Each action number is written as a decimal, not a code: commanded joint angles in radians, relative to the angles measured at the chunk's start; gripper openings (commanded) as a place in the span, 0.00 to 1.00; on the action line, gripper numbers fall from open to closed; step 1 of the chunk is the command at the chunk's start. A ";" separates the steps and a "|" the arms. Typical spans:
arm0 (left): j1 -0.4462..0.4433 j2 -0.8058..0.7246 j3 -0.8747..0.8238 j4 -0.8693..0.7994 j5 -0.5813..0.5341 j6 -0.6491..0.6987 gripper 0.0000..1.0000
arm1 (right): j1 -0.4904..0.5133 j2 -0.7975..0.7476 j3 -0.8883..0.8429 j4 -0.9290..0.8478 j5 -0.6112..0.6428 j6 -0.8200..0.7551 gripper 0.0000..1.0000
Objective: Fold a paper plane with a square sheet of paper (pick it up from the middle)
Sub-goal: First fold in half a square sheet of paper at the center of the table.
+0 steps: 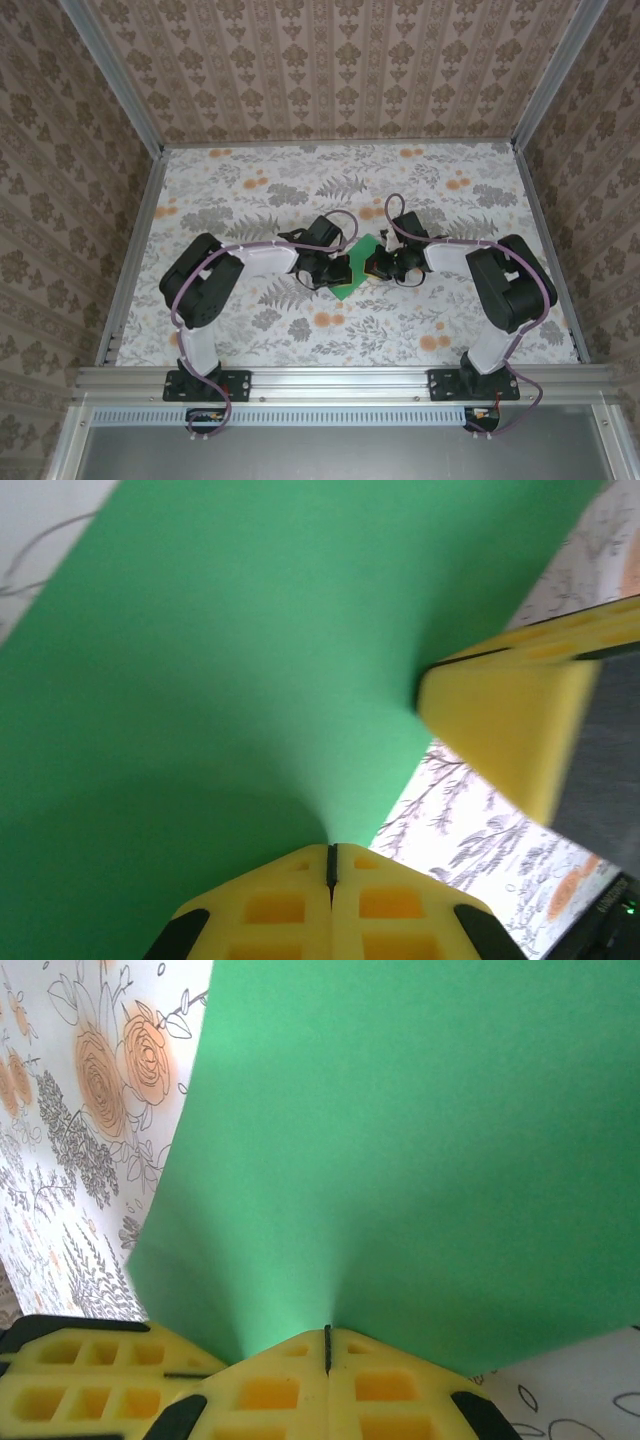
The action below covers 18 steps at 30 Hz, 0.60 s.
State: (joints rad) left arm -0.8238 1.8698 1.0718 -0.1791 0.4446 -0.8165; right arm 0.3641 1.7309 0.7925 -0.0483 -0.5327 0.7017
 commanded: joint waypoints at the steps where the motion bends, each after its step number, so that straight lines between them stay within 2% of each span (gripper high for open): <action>1: -0.010 0.032 0.043 0.037 0.031 -0.018 0.05 | -0.004 0.024 -0.013 0.027 -0.032 -0.015 0.06; 18: -0.018 0.080 0.056 -0.029 -0.008 -0.009 0.03 | -0.004 0.030 -0.030 0.040 -0.052 -0.026 0.05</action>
State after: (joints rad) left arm -0.8375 1.9442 1.1194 -0.1497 0.4629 -0.8238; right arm 0.3641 1.7432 0.7757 -0.0059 -0.5663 0.7013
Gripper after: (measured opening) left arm 0.044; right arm 0.058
